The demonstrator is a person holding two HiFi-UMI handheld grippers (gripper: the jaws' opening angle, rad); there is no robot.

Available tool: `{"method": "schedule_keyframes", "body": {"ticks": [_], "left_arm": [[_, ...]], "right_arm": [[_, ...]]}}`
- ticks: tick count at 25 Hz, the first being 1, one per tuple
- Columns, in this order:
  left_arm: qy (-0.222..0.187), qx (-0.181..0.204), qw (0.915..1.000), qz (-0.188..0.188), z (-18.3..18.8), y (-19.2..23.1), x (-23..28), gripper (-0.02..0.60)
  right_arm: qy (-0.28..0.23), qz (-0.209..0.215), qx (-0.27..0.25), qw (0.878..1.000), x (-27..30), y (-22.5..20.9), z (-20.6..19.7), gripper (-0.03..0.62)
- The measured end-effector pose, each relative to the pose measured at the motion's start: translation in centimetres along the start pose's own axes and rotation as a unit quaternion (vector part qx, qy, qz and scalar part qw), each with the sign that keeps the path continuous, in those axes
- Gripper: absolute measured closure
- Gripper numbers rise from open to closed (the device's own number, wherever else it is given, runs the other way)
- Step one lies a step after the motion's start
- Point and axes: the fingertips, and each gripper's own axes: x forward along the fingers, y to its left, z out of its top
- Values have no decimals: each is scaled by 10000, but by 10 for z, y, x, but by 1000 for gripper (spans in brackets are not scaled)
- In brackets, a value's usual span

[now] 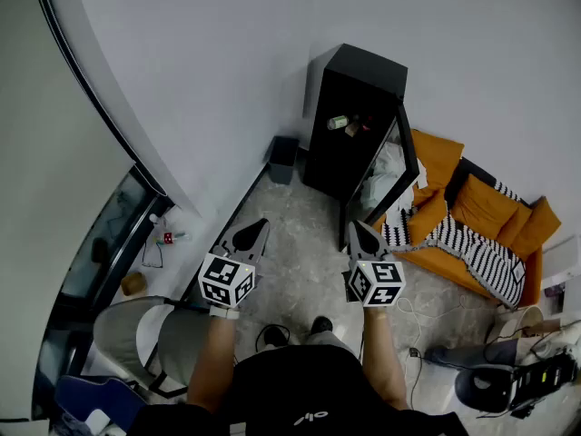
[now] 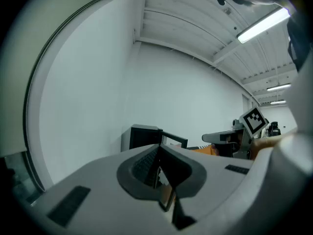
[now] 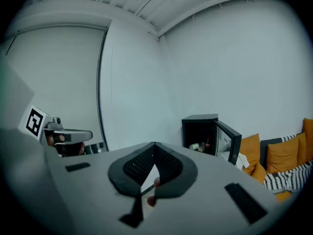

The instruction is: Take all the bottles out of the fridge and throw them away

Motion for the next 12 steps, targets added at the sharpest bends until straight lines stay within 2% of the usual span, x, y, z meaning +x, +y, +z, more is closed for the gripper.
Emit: {"method": "schedule_keyframes", "body": {"ticks": [6, 12], "left_arm": [[2, 66, 9999, -116, -7, 3, -6, 583], [30, 48, 9998, -185, -15, 8, 9, 583]], "right_arm": [[25, -10, -43, 10000, -1, 19, -9, 594], [96, -72, 57, 9999, 10, 14, -18, 594]]}}
